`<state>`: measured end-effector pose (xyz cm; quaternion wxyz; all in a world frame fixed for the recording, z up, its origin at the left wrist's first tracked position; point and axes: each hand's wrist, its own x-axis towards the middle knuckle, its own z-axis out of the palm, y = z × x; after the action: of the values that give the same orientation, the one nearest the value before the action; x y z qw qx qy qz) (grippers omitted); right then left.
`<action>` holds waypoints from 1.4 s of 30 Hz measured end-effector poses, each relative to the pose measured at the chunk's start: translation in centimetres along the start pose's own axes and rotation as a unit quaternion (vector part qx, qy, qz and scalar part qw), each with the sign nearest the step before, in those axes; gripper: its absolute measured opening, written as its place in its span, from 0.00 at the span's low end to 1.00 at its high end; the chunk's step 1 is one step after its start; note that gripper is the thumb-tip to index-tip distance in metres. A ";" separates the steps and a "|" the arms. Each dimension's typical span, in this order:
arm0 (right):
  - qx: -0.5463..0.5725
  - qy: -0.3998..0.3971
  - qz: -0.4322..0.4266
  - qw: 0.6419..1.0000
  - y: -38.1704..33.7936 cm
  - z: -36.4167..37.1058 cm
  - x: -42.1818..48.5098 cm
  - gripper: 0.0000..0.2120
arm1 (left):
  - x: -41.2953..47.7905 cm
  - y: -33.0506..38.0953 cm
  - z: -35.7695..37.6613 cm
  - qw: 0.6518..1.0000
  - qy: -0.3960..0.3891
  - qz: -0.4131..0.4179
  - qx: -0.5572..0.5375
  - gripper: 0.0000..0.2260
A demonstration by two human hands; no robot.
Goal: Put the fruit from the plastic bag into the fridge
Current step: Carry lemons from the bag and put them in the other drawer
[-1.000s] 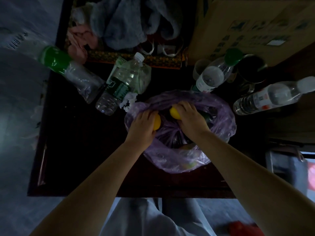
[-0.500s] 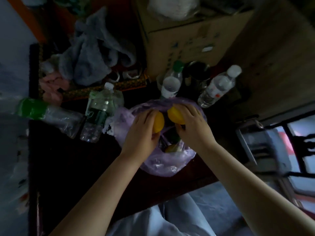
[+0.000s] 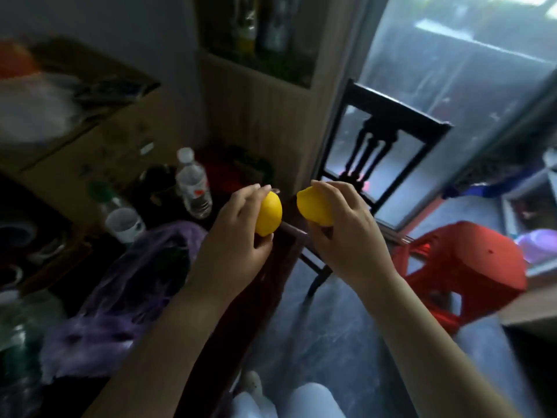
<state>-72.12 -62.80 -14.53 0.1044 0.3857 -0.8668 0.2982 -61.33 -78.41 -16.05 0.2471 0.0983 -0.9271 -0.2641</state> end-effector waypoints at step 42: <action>-0.255 0.305 0.500 0.770 -0.6 -28.5 -41.8 0.29 | -11.5 41.1 14.3 0.717 -0.331 0.550 -0.271 0.30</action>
<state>-44.65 -20.67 -8.63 0.2936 -0.2539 -0.9041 0.1784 -60.89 -33.98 -9.12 0.0425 -0.5941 -0.7292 -0.3370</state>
